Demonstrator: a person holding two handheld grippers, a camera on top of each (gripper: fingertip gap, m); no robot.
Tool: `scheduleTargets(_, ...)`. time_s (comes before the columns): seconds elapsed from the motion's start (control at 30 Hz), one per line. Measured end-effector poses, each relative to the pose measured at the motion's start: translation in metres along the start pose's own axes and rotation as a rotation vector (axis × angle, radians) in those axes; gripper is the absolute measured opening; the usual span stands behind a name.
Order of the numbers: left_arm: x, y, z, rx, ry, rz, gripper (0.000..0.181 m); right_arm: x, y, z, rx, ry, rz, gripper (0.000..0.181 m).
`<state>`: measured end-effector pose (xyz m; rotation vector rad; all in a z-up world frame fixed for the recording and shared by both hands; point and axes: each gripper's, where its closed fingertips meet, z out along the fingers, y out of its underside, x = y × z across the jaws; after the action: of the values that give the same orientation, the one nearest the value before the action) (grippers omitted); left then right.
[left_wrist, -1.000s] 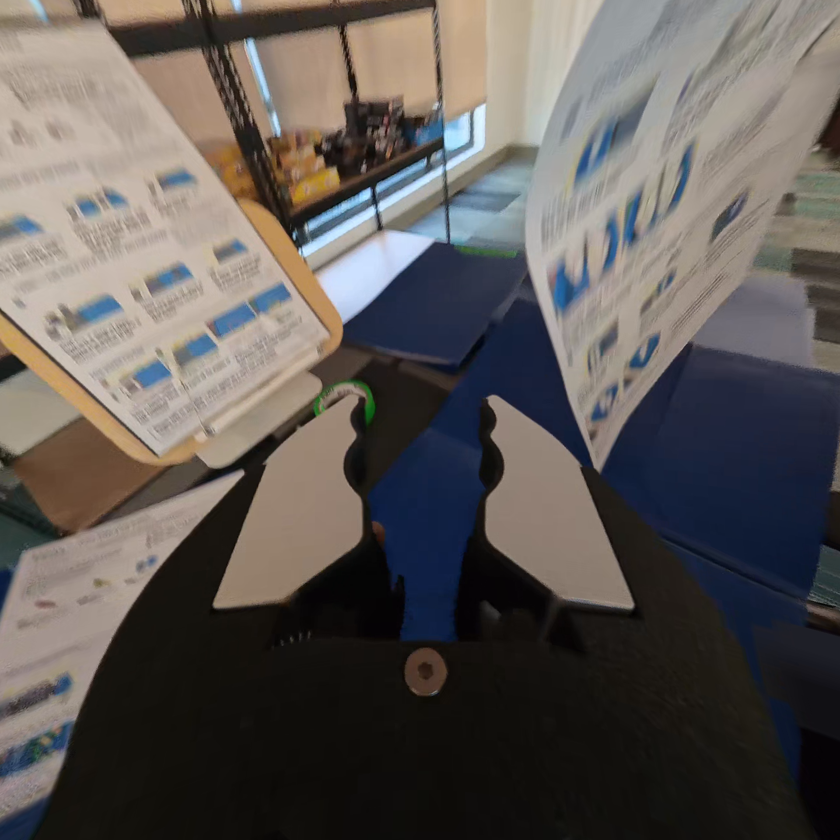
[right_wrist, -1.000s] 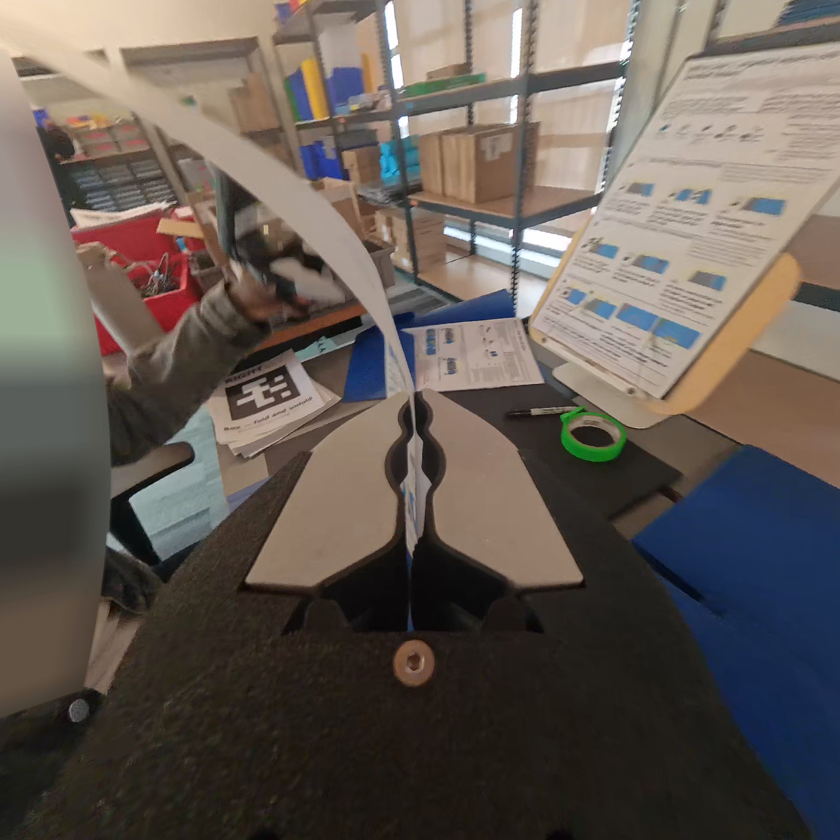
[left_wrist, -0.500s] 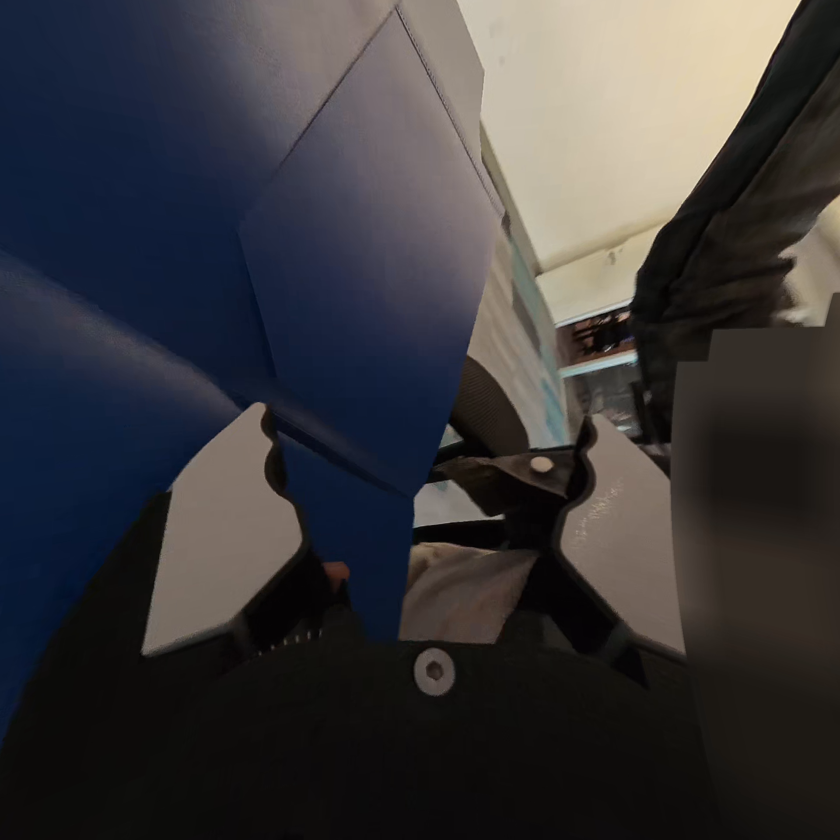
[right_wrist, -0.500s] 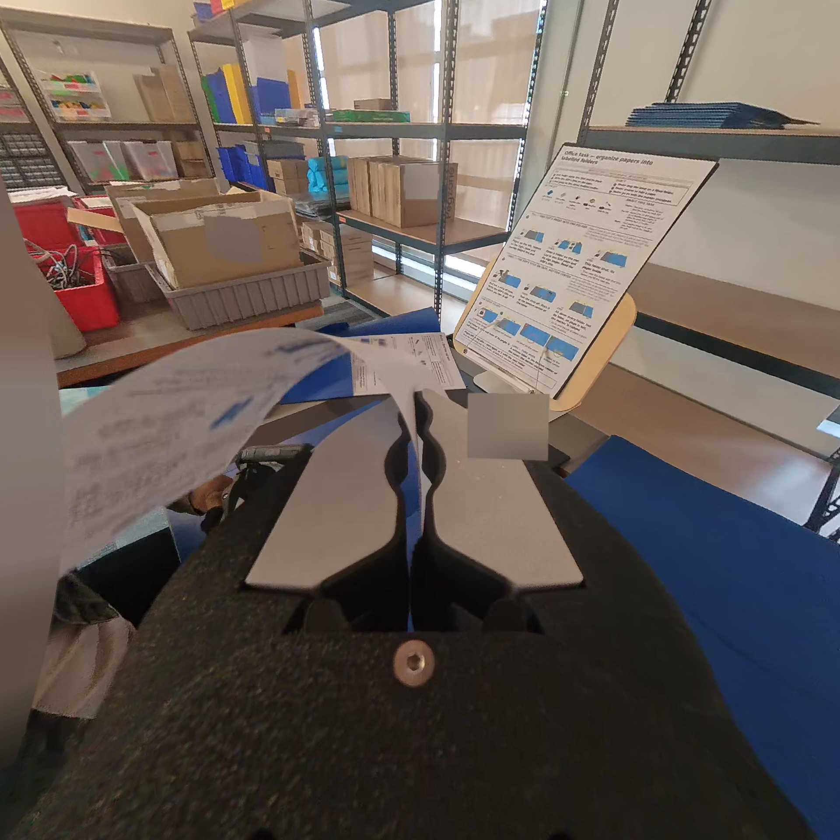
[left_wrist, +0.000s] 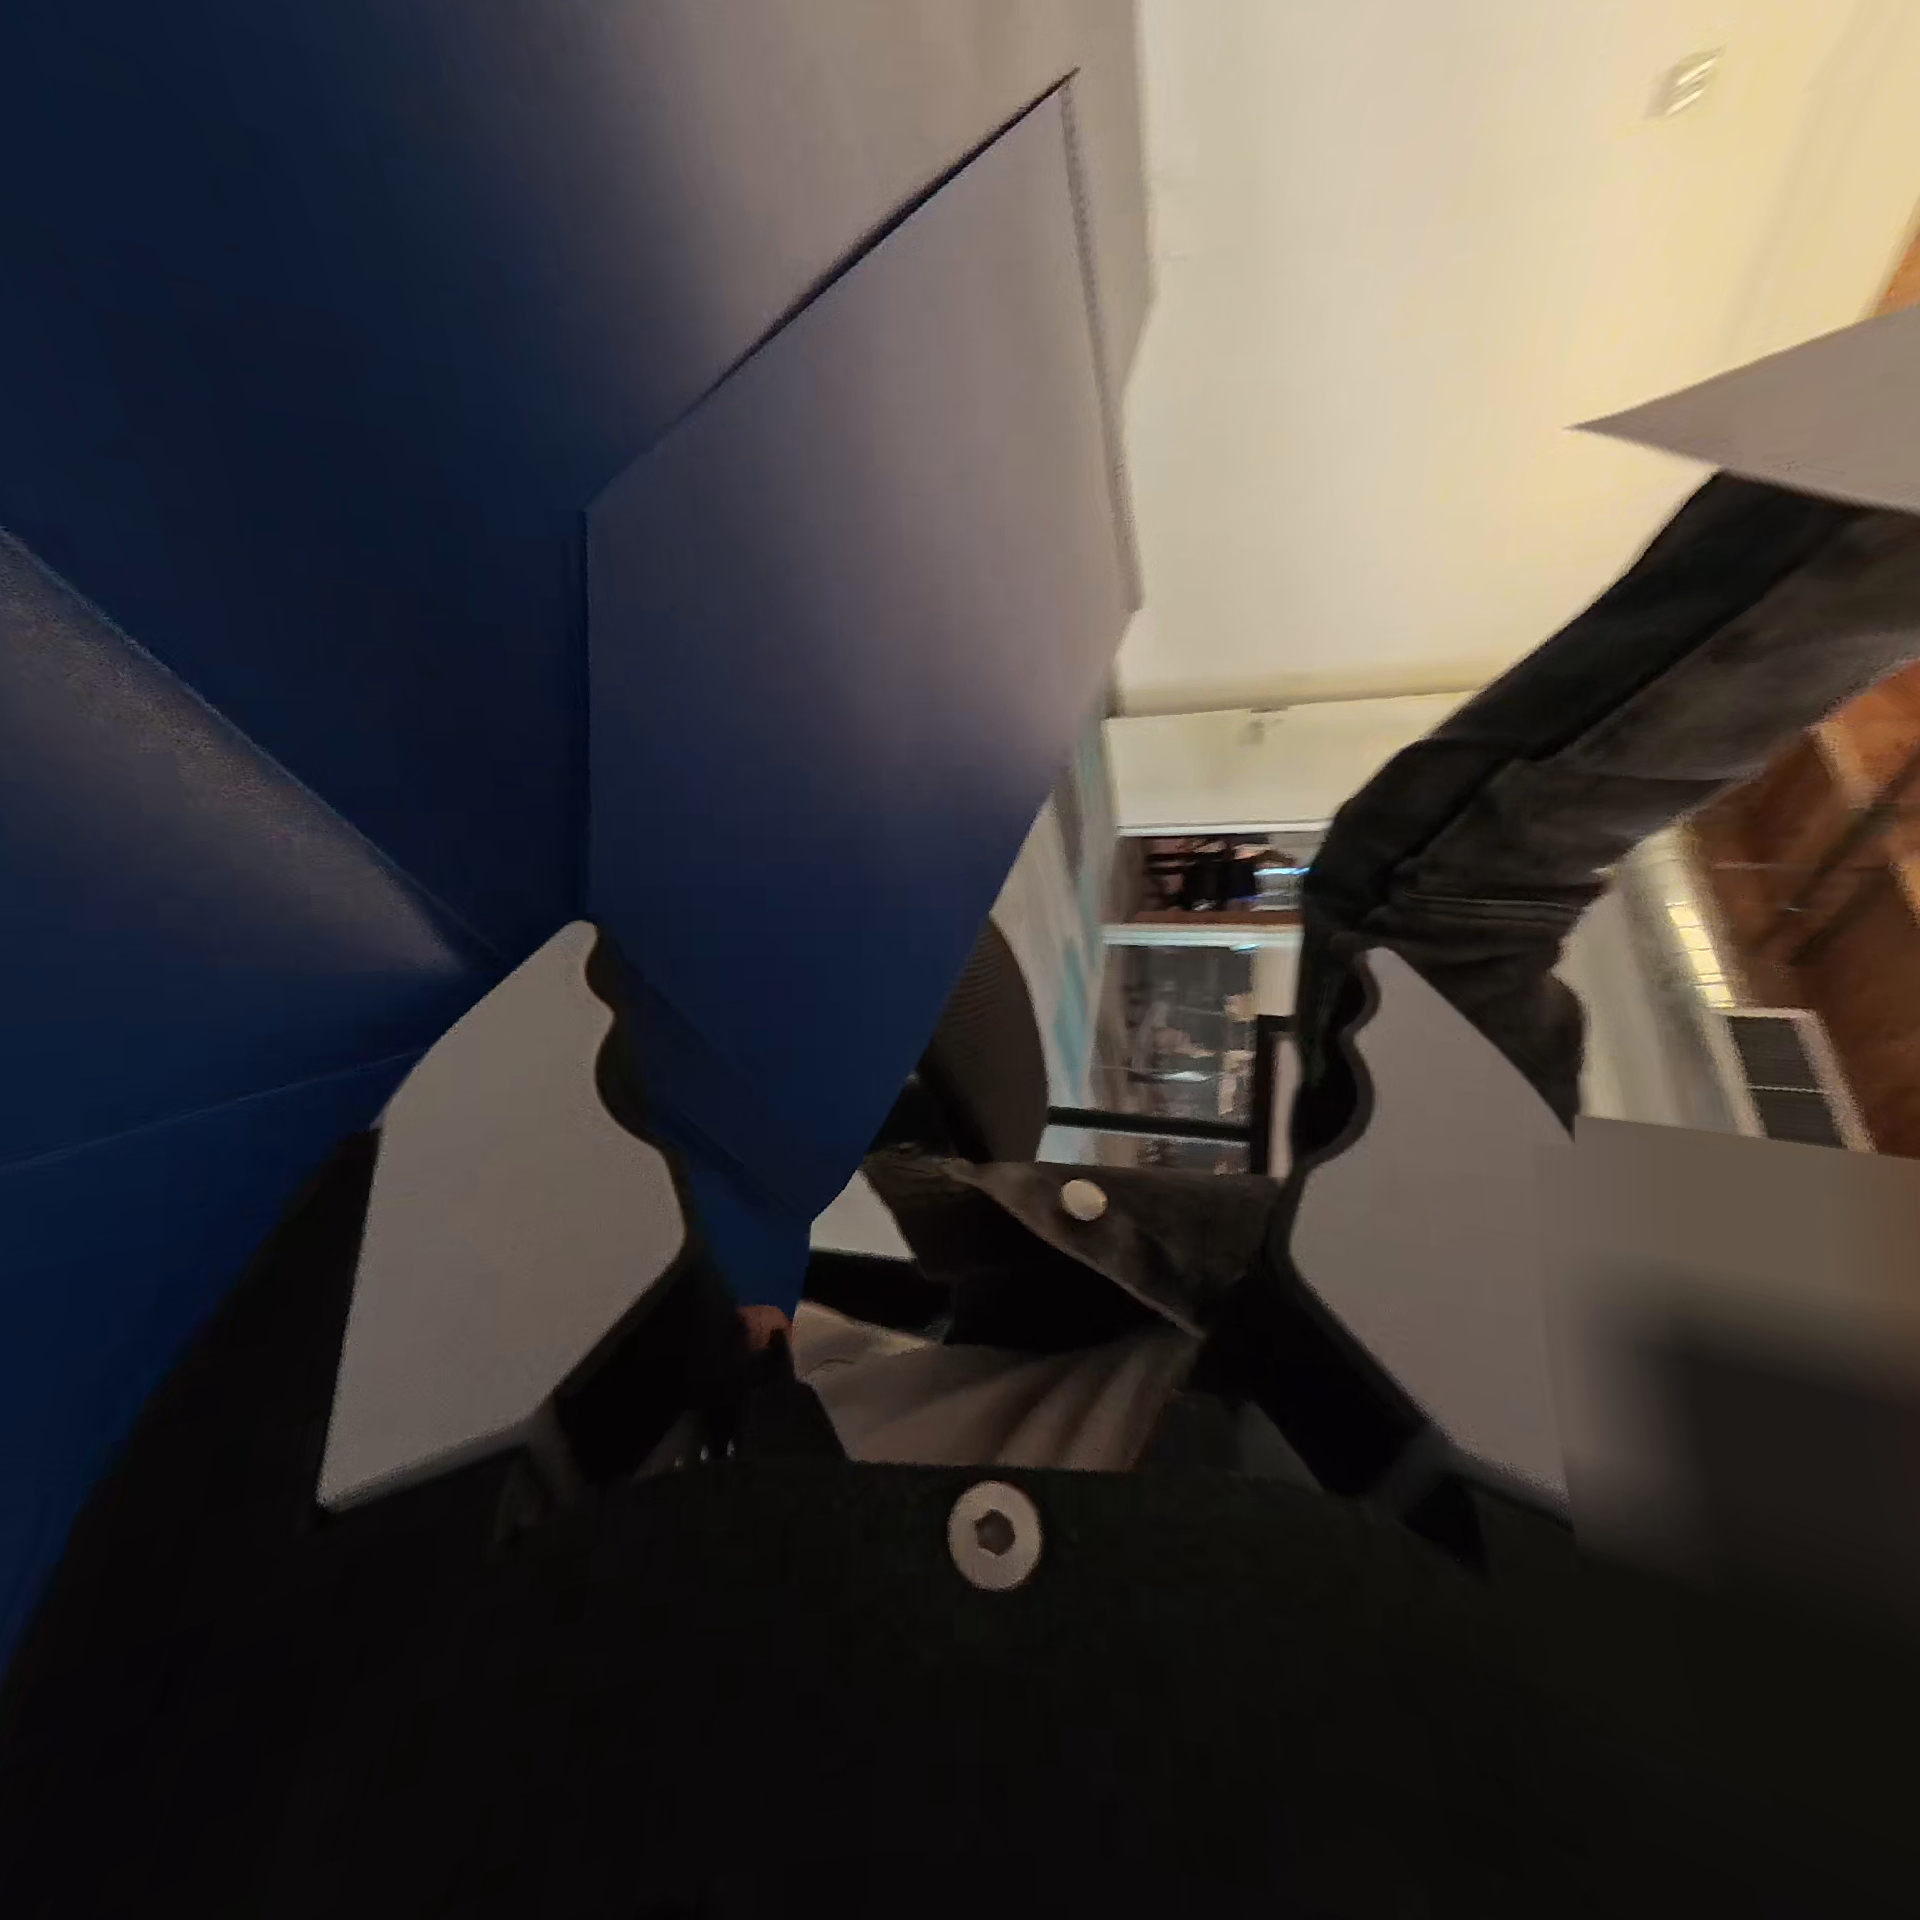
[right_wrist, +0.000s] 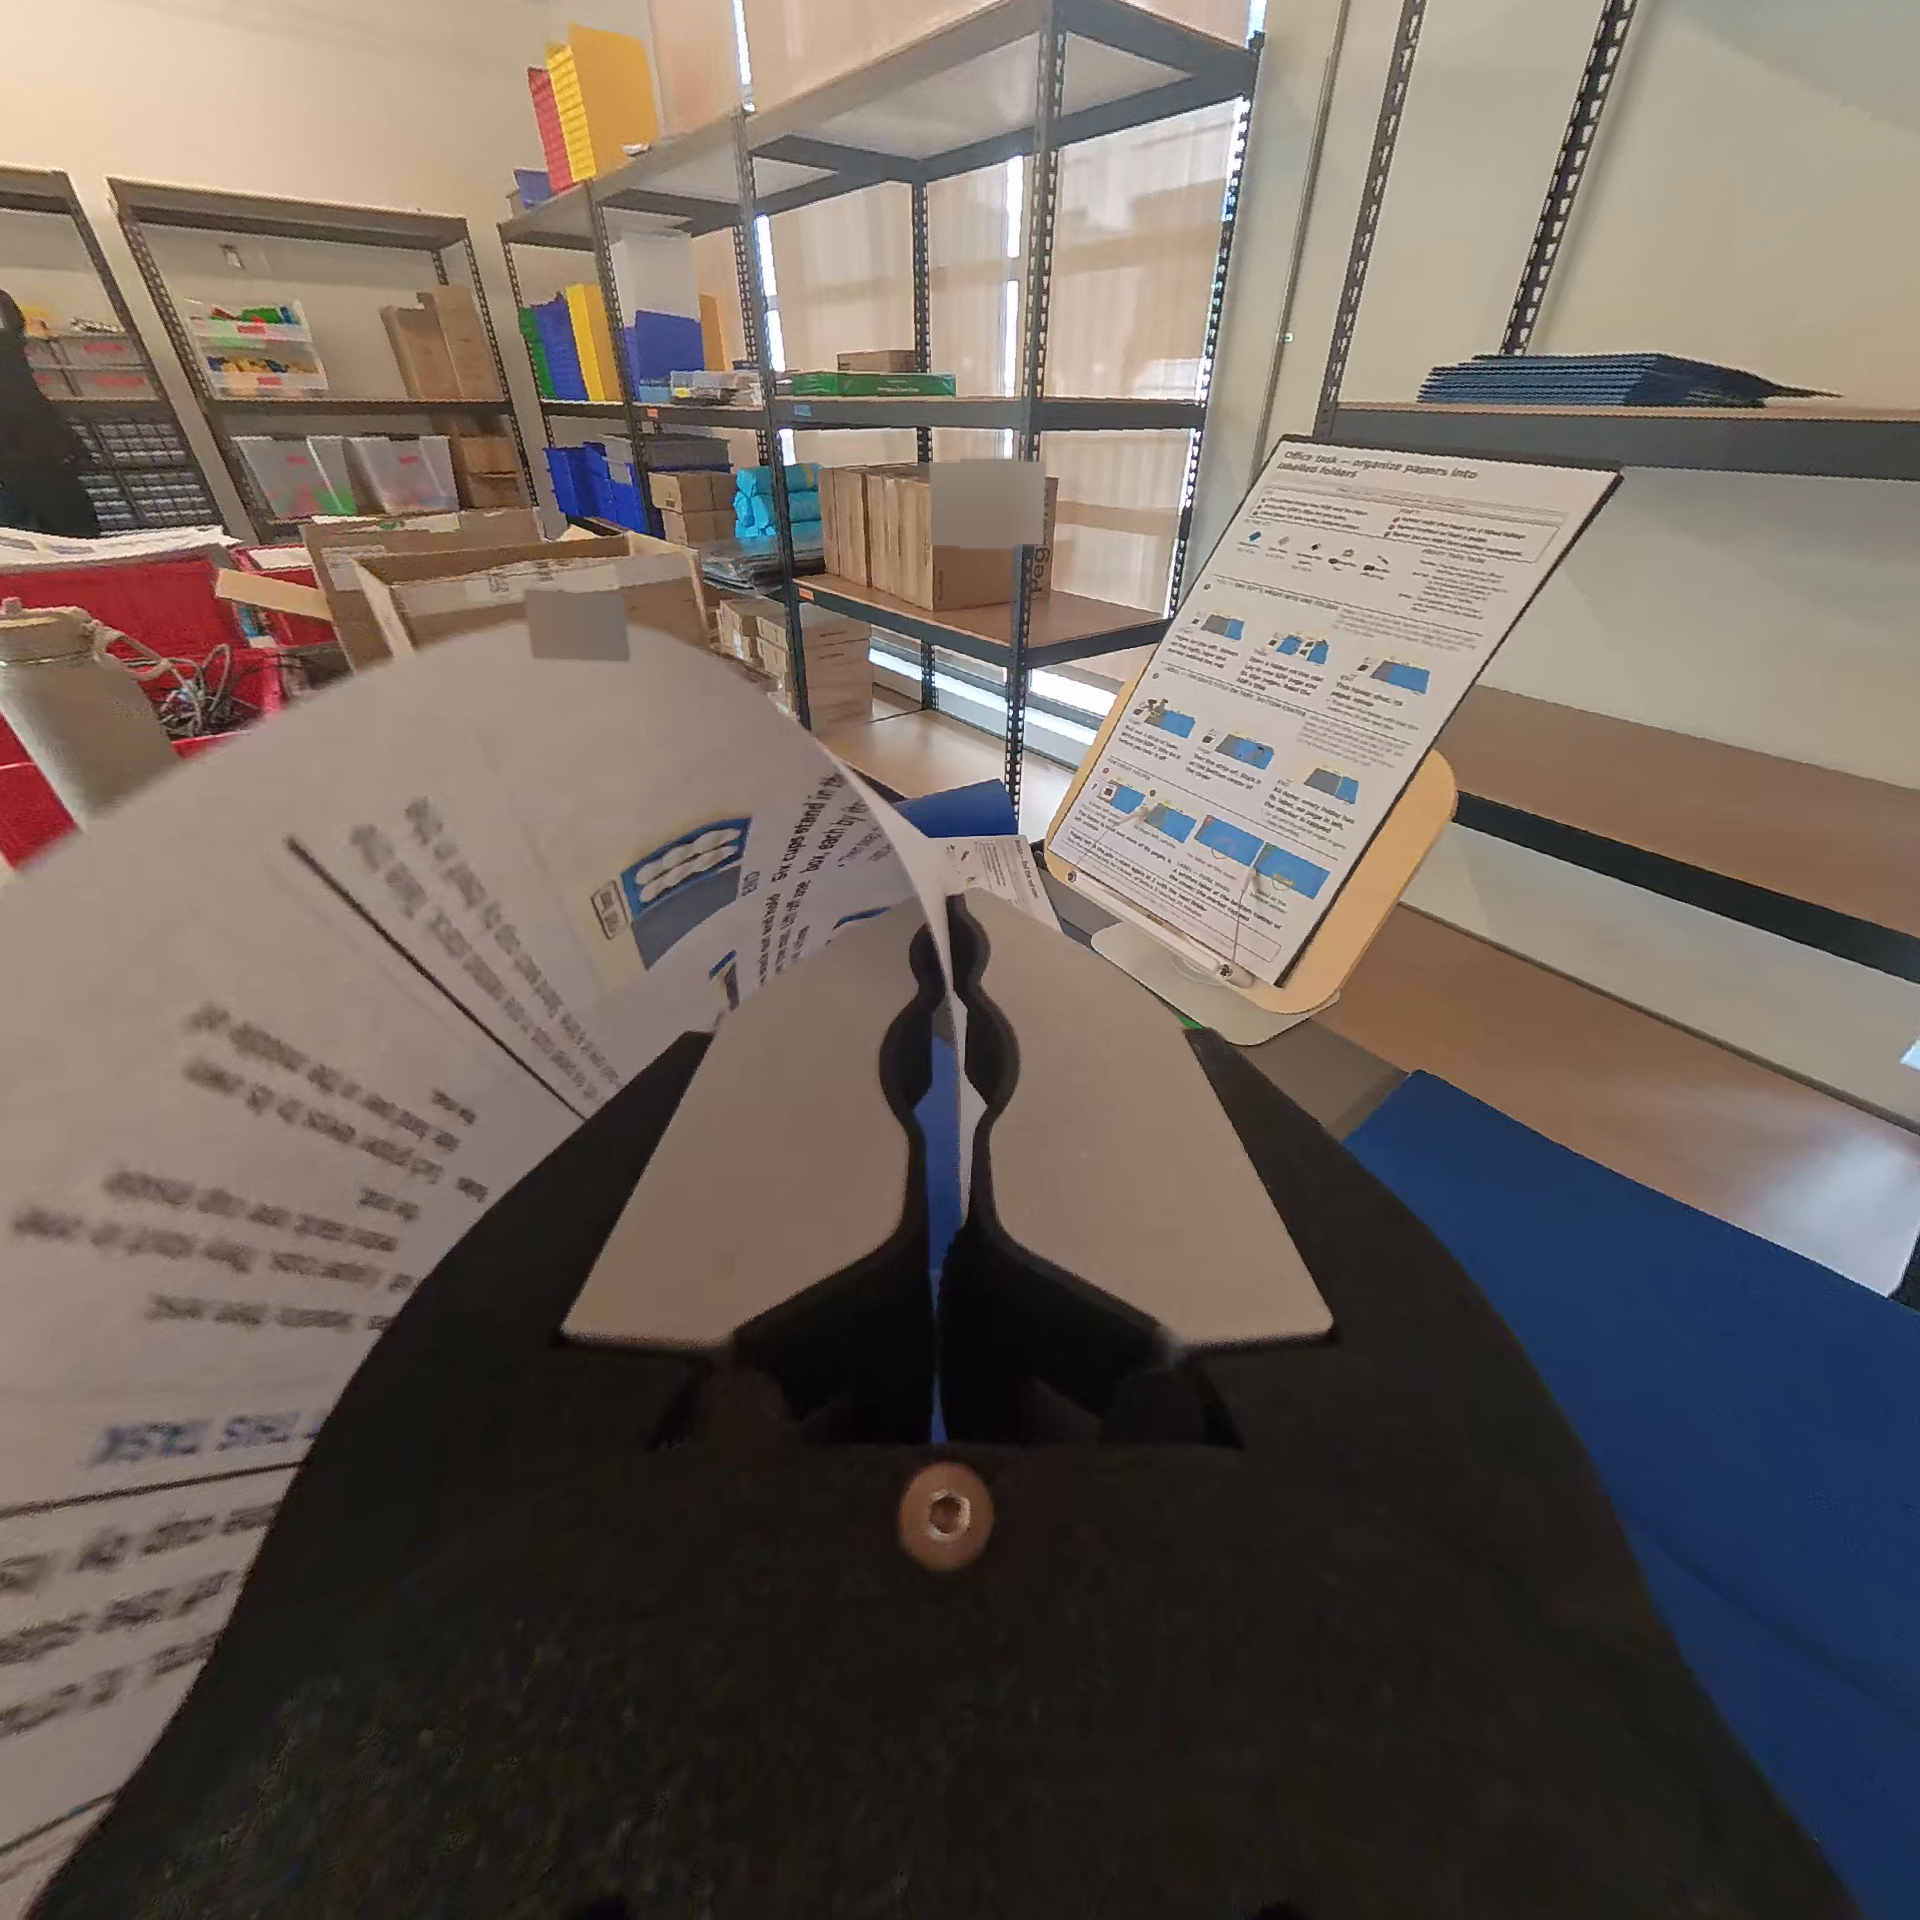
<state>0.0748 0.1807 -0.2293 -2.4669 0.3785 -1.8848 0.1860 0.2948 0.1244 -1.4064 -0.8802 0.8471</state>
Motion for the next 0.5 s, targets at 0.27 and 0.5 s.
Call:
scheduleTargets(0.27, 0.007, -0.011, 0.000, 0.187, 0.369, -0.031, 0.094, 0.003, 0.011, 0.006, -0.001, -0.017, 0.026, 0.000)
scheduleTargets(0.5, 0.012, -0.022, 0.020, 0.233, 0.370, 0.087, 0.075, 0.015, 0.031, 0.003, -0.022, -0.011, 0.080, 0.000)
